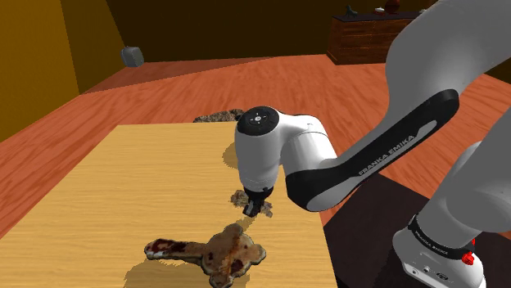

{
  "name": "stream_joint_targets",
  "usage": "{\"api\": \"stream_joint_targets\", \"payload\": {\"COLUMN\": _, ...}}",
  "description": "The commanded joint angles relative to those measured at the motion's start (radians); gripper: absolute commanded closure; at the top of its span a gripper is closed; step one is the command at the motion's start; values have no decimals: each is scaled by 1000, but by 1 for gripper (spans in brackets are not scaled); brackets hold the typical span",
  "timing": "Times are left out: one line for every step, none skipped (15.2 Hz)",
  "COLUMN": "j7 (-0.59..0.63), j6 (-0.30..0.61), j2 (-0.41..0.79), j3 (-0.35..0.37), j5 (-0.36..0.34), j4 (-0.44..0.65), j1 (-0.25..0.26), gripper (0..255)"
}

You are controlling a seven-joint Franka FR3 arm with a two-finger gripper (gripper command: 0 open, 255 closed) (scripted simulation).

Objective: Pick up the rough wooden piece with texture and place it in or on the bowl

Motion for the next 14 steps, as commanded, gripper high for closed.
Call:
{"api": "stream_joint_targets", "payload": {"j7": -1, "j6": -2, "j2": 5, "j3": -8, "j5": -2, "j4": -12, "j1": -7, "gripper": 255}}
{"api": "stream_joint_targets", "payload": {"j7": 3, "j6": -1, "j2": 9, "j3": -7, "j5": -7, "j4": -11, "j1": -7, "gripper": 255}}
{"api": "stream_joint_targets", "payload": {"j7": 3, "j6": -1, "j2": 6, "j3": -7, "j5": -4, "j4": -12, "j1": -6, "gripper": 255}}
{"api": "stream_joint_targets", "payload": {"j7": 6, "j6": -7, "j2": 10, "j3": -4, "j5": -5, "j4": -5, "j1": -5, "gripper": 255}}
{"api": "stream_joint_targets", "payload": {"j7": -7, "j6": -18, "j2": -3, "j3": -5, "j5": 10, "j4": -1, "j1": -4, "gripper": 255}}
{"api": "stream_joint_targets", "payload": {"j7": -20, "j6": -30, "j2": -16, "j3": -6, "j5": 25, "j4": 3, "j1": -3, "gripper": 255}}
{"api": "stream_joint_targets", "payload": {"j7": -32, "j6": -42, "j2": -28, "j3": -8, "j5": 39, "j4": 8, "j1": -1, "gripper": 255}}
{"api": "stream_joint_targets", "payload": {"j7": -43, "j6": -54, "j2": -40, "j3": -10, "j5": 52, "j4": 13, "j1": 1, "gripper": 255}}
{"api": "stream_joint_targets", "payload": {"j7": -30, "j6": -43, "j2": -27, "j3": -7, "j5": 37, "j4": 12, "j1": 0, "gripper": 255}}
{"api": "stream_joint_targets", "payload": {"j7": -30, "j6": -43, "j2": -27, "j3": -7, "j5": 37, "j4": 12, "j1": 0, "gripper": 0}}
{"api": "stream_joint_targets", "payload": {"j7": -128, "j6": -172, "j2": 57, "j3": -37, "j5": 116, "j4": 131, "j1": -12, "gripper": 0}}
{"api": "stream_joint_targets", "payload": {"j7": -192, "j6": -309, "j2": 159, "j3": -62, "j5": 164, "j4": 263, "j1": -23, "gripper": 0}}
{"api": "stream_joint_targets", "payload": {"j7": -206, "j6": -356, "j2": 197, "j3": -62, "j5": 174, "j4": 309, "j1": -33, "gripper": 0}}
{"api": "stream_joint_targets", "payload": {"j7": -203, "j6": -343, "j2": 202, "j3": -59, "j5": 169, "j4": 300, "j1": -35, "gripper": 0}}
